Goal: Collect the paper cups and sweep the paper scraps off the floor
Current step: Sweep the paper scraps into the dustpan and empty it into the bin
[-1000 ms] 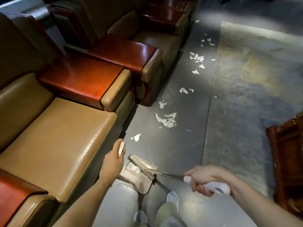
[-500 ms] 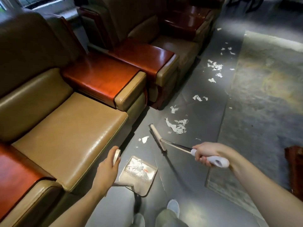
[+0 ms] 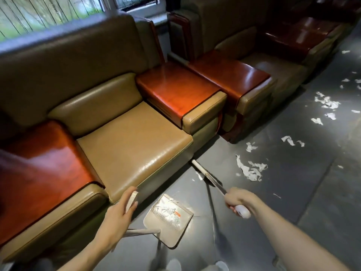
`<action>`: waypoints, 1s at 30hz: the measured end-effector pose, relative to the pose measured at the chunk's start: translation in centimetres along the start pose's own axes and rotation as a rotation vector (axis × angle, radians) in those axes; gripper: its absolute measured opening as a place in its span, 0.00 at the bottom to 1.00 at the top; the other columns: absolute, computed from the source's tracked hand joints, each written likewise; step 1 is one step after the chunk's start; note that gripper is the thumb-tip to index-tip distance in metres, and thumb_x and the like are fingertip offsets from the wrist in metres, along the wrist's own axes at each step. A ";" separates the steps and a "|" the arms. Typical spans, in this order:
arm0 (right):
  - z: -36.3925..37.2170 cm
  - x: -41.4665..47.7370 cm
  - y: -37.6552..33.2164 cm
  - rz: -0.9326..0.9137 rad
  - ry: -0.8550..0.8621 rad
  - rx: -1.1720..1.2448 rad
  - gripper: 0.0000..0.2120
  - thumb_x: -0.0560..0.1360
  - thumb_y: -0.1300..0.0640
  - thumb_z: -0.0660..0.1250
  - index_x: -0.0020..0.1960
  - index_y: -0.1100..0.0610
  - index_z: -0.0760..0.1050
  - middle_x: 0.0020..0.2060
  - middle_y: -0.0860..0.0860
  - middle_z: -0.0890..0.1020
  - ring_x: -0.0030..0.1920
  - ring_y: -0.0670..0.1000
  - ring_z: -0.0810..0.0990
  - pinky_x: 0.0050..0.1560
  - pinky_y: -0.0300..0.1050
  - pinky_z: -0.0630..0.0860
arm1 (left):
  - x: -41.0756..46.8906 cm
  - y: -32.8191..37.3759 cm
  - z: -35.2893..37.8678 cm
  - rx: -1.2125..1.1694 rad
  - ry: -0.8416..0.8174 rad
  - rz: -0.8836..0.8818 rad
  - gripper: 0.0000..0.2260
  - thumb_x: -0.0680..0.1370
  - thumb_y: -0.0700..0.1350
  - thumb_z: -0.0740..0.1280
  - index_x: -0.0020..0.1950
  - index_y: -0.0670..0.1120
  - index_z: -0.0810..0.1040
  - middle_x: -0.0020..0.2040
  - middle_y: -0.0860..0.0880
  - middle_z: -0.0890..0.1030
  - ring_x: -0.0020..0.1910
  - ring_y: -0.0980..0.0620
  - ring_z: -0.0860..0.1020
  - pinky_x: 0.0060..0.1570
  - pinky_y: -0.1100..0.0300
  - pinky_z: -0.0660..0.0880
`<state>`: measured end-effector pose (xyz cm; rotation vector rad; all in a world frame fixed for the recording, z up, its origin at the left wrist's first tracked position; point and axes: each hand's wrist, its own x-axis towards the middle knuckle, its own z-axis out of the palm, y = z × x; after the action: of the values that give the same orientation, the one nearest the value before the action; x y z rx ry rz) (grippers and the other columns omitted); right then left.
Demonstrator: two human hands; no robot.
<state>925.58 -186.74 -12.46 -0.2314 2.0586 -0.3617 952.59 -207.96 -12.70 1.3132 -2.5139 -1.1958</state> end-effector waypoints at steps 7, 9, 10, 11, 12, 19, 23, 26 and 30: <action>3.7 -2.5 -1.3 0.012 -0.168 -0.215 0.09 0.70 0.68 0.54 0.44 0.60 0.71 0.25 0.55 0.72 0.21 0.49 0.69 0.24 0.38 0.68 | 1.4 -2.0 -2.2 -0.014 -0.047 0.073 0.15 0.80 0.50 0.61 0.65 0.62 0.66 0.60 0.53 0.76 0.50 0.52 0.77 0.56 0.54 0.73; 5.4 -4.2 -1.5 -0.004 -0.233 -0.311 0.11 0.70 0.67 0.55 0.48 0.60 0.73 0.28 0.55 0.73 0.24 0.50 0.70 0.26 0.41 0.69 | 2.7 -2.3 -2.5 -0.024 -0.040 0.108 0.15 0.80 0.49 0.61 0.61 0.69 0.64 0.58 0.57 0.75 0.51 0.53 0.75 0.54 0.55 0.72; 6.3 -5.2 -1.6 -0.017 -0.263 -0.370 0.11 0.70 0.67 0.55 0.48 0.59 0.73 0.28 0.54 0.73 0.25 0.50 0.70 0.27 0.41 0.69 | 3.4 -2.4 -2.5 -0.021 -0.040 0.119 0.15 0.80 0.49 0.61 0.59 0.70 0.64 0.56 0.56 0.76 0.50 0.53 0.76 0.52 0.55 0.71; 7.0 -6.2 -1.7 -0.026 -0.292 -0.416 0.11 0.70 0.67 0.56 0.47 0.59 0.74 0.28 0.53 0.73 0.26 0.50 0.70 0.27 0.41 0.69 | 4.0 -2.4 -2.4 -0.019 -0.042 0.127 0.16 0.81 0.49 0.61 0.59 0.70 0.63 0.55 0.56 0.76 0.50 0.52 0.76 0.52 0.55 0.70; 7.6 -7.1 -1.7 -0.028 -0.318 -0.431 0.10 0.71 0.66 0.56 0.47 0.59 0.74 0.28 0.53 0.73 0.26 0.50 0.70 0.28 0.41 0.68 | 4.5 -2.4 -2.3 -0.011 -0.051 0.137 0.15 0.81 0.49 0.61 0.60 0.69 0.64 0.55 0.56 0.75 0.51 0.51 0.75 0.54 0.53 0.70; 6.1 -11.0 0.1 0.211 -0.465 0.079 0.17 0.75 0.68 0.53 0.59 0.54 0.67 0.25 0.51 0.64 0.18 0.43 0.63 0.19 0.30 0.60 | 5.4 -2.0 -1.9 0.046 -0.120 0.206 0.15 0.81 0.53 0.59 0.64 0.67 0.62 0.62 0.52 0.76 0.57 0.48 0.75 0.61 0.45 0.71; 3.3 -13.4 2.1 0.257 -0.402 0.191 0.28 0.76 0.67 0.54 0.75 0.55 0.61 0.24 0.49 0.64 0.18 0.41 0.64 0.19 0.30 0.61 | 4.6 0.1 -0.4 0.012 -0.171 0.310 0.18 0.80 0.52 0.60 0.57 0.77 0.61 0.57 0.59 0.73 0.46 0.62 0.72 0.54 0.54 0.68; 0.9 -15.5 3.9 0.233 -0.313 0.273 0.28 0.75 0.68 0.55 0.72 0.50 0.64 0.23 0.49 0.64 0.19 0.43 0.63 0.20 0.31 0.61 | 4.8 2.5 1.0 -0.006 -0.205 0.350 0.18 0.81 0.50 0.61 0.57 0.76 0.62 0.56 0.59 0.72 0.46 0.62 0.74 0.51 0.56 0.67; -2.5 -17.8 7.2 0.238 -0.213 0.380 0.27 0.74 0.69 0.55 0.69 0.48 0.66 0.19 0.48 0.65 0.18 0.43 0.62 0.20 0.31 0.61 | 5.4 6.5 3.4 0.024 -0.226 0.442 0.14 0.81 0.50 0.60 0.66 0.59 0.66 0.62 0.52 0.75 0.53 0.50 0.75 0.53 0.56 0.68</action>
<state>932.02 -174.08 0.71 0.1963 1.7450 -0.5457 943.53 -207.61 -12.24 0.5943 -2.7704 -1.2642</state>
